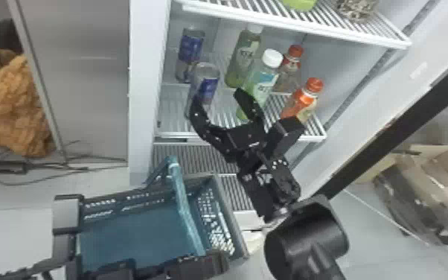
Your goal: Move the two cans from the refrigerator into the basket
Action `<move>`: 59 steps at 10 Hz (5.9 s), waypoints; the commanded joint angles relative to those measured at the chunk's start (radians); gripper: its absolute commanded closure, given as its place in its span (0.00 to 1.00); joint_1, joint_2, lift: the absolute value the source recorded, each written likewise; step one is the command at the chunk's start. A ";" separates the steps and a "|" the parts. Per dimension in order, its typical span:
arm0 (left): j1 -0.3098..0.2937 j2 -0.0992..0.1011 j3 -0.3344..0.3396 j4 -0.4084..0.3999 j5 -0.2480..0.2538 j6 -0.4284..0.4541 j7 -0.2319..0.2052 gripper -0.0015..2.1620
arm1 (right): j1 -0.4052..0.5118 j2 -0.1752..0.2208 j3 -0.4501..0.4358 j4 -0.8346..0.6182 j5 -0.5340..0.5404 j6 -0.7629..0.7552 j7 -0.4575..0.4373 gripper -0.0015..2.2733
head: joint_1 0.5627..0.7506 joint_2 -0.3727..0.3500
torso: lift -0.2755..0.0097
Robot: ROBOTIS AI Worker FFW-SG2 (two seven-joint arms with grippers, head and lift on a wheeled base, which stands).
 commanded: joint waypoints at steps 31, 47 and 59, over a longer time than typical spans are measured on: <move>0.001 0.002 0.001 0.001 0.004 -0.010 0.001 0.56 | 0.602 0.040 -0.227 -0.724 -0.208 0.763 0.101 0.40 | 0.70 0.03 | 0.00; -0.002 0.002 0.001 0.001 0.006 -0.010 0.001 0.56 | 0.447 0.028 -0.233 -0.606 -0.126 0.373 0.127 0.14 | 0.70 0.03 | 0.00; 0.001 -0.001 0.001 0.004 0.010 -0.012 0.003 0.56 | 0.113 0.031 -0.101 -0.145 -0.050 0.101 0.097 0.05 | 0.70 0.03 | 0.00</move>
